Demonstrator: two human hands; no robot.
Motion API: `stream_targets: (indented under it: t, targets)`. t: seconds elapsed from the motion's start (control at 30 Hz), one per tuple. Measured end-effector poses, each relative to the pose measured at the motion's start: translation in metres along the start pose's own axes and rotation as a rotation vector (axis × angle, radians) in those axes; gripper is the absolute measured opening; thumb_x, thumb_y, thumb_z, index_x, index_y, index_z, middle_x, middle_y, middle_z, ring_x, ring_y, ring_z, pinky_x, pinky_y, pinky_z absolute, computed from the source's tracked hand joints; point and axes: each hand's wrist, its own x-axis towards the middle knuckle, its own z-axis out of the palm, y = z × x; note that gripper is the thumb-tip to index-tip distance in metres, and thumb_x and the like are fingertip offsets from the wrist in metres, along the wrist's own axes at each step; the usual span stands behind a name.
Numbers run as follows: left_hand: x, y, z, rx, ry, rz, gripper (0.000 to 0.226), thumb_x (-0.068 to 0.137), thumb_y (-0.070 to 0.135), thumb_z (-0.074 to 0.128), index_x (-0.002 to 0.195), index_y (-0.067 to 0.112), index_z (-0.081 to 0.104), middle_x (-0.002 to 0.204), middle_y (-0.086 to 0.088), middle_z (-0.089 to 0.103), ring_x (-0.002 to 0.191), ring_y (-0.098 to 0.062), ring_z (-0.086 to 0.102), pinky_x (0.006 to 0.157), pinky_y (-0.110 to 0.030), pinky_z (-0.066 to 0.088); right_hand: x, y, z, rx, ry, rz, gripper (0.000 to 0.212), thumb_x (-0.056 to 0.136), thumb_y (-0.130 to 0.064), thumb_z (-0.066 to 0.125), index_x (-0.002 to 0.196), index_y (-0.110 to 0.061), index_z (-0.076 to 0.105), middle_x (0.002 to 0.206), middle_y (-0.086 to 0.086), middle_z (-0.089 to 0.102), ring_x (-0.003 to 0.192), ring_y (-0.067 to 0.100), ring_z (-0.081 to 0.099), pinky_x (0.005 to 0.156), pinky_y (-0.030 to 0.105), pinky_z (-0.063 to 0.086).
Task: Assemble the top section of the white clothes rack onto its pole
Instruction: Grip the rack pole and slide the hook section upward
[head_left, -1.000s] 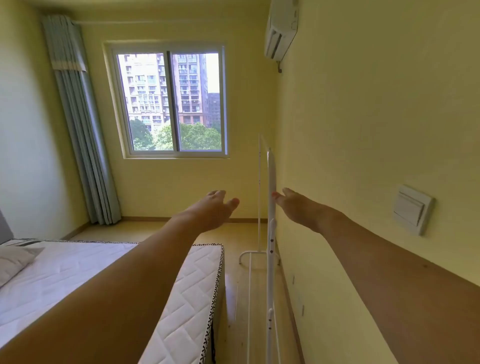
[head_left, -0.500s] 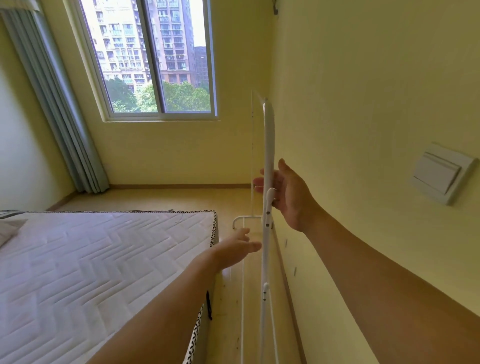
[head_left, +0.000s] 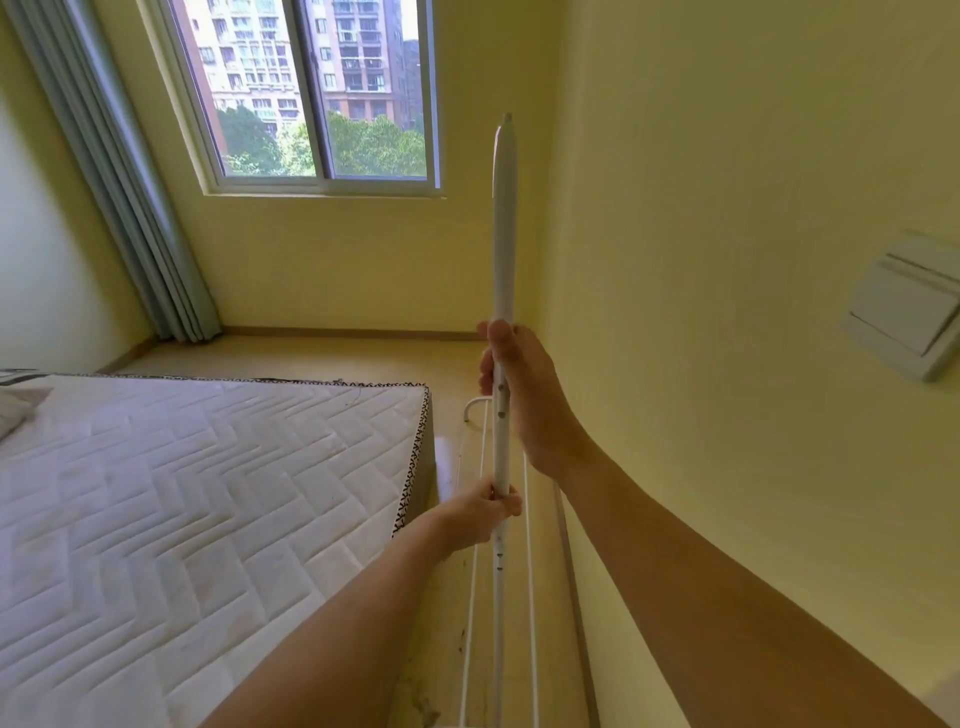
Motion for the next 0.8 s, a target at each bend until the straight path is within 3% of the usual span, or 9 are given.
stream_targets:
  t: [0.1, 0.17, 0.27, 0.43, 0.5, 0.63, 0.7, 0.8]
  targets:
    - [0.008, -0.005, 0.000, -0.063, -0.049, -0.026, 0.011, 0.103, 0.023, 0.051, 0.098, 0.015, 0.058, 0.110, -0.008, 0.065, 0.103, -0.021, 0.055, 0.101, -0.042, 0.046, 0.004, 0.009, 0.000, -0.092, -0.009, -0.008, 0.041, 0.085, -0.038, 0.070, 0.112, -0.014, 0.052, 0.078, -0.005, 0.044, 0.064, 0.004, 0.045, 0.064, 0.019, 0.043]
    - [0.015, -0.007, -0.001, -0.114, -0.057, -0.033, 0.009, 0.100, 0.019, 0.055, 0.097, 0.012, 0.060, 0.101, -0.006, 0.069, 0.101, -0.019, 0.062, 0.103, -0.041, 0.046, 0.009, 0.015, 0.004, -0.055, 0.070, 0.020, 0.026, 0.089, -0.030, 0.070, 0.102, -0.014, 0.054, 0.073, -0.006, 0.044, 0.059, 0.005, 0.042, 0.061, 0.024, 0.042]
    - [0.024, -0.011, 0.002, -0.112, -0.036, -0.018, 0.012, 0.093, 0.019, 0.060, 0.085, 0.012, 0.066, 0.086, -0.004, 0.072, 0.080, -0.010, 0.067, 0.087, -0.032, 0.049, 0.011, 0.027, 0.006, -0.017, 0.140, 0.066, 0.023, 0.093, -0.028, 0.067, 0.089, -0.009, 0.054, 0.068, 0.005, 0.041, 0.065, 0.023, 0.037, 0.063, 0.038, 0.036]
    - [0.043, -0.026, 0.017, -0.169, -0.013, 0.005, 0.025, 0.053, 0.044, 0.060, 0.046, 0.020, 0.058, 0.057, 0.000, 0.062, 0.045, -0.001, 0.054, 0.048, -0.012, 0.041, 0.005, 0.061, -0.003, -0.011, 0.095, 0.134, 0.028, 0.092, -0.026, 0.068, 0.077, -0.007, 0.053, 0.058, 0.012, 0.036, 0.053, 0.025, 0.031, 0.055, 0.040, 0.031]
    - [0.051, -0.035, 0.020, -0.211, -0.035, 0.013, 0.025, 0.051, 0.046, 0.059, 0.038, 0.024, 0.056, 0.051, 0.002, 0.057, 0.048, -0.007, 0.051, 0.056, -0.019, 0.041, 0.004, 0.068, -0.004, 0.012, 0.075, 0.128, 0.035, 0.092, -0.022, 0.068, 0.069, -0.004, 0.050, 0.053, 0.006, 0.036, 0.048, 0.020, 0.030, 0.049, 0.037, 0.027]
    - [0.063, -0.063, 0.019, -0.310, -0.131, 0.091, 0.020, 0.063, 0.039, 0.067, 0.052, 0.022, 0.065, 0.060, 0.002, 0.059, 0.065, -0.018, 0.052, 0.078, -0.034, 0.040, 0.001, 0.083, 0.000, 0.013, 0.080, 0.070, 0.047, 0.093, -0.018, 0.067, 0.065, 0.011, 0.042, 0.055, 0.010, 0.034, 0.050, 0.026, 0.028, 0.049, 0.043, 0.021]
    - [0.065, -0.072, 0.019, -0.368, -0.126, 0.101, 0.011, 0.063, 0.031, 0.069, 0.057, 0.021, 0.069, 0.062, 0.002, 0.061, 0.064, -0.015, 0.056, 0.076, -0.032, 0.045, -0.001, 0.089, 0.002, -0.035, 0.155, 0.040, 0.044, 0.092, -0.021, 0.067, 0.066, 0.006, 0.044, 0.054, 0.008, 0.036, 0.049, 0.024, 0.030, 0.048, 0.038, 0.026]
    - [0.068, -0.071, 0.023, -0.333, -0.115, 0.112, 0.005, 0.057, 0.026, 0.064, 0.055, 0.024, 0.069, 0.056, 0.007, 0.061, 0.058, -0.012, 0.055, 0.062, -0.025, 0.049, -0.007, 0.098, 0.008, -0.113, 0.353, -0.007, 0.041, 0.092, -0.026, 0.068, 0.071, 0.002, 0.045, 0.057, 0.016, 0.039, 0.053, 0.033, 0.037, 0.051, 0.046, 0.038]
